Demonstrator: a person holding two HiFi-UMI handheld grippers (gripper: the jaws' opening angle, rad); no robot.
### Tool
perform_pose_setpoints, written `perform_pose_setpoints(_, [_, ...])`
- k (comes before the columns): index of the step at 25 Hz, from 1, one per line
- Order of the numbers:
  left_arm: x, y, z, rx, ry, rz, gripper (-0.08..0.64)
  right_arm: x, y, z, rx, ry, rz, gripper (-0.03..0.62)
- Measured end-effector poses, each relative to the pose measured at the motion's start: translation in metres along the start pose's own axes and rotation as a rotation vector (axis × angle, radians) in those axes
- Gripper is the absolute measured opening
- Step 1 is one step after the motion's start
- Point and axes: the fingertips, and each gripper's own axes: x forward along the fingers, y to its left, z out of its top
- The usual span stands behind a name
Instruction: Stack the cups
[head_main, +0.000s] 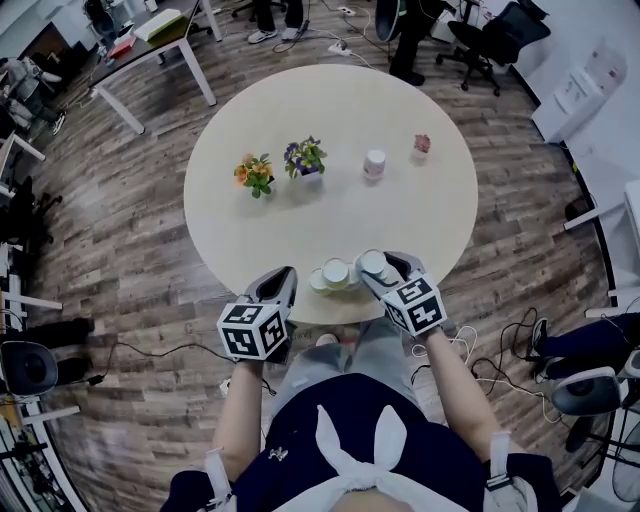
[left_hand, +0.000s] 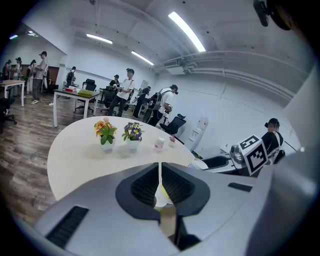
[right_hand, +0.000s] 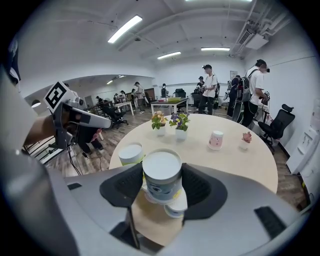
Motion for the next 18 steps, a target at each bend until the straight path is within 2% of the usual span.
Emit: perform_pose_setpoints(18, [-0.0026, -0.0011, -0.0071, -0.009, 0.001, -0.01, 0.032, 0.0091, 0.0043, -0.0095, -0.014, 0.015, -0.008, 0.249])
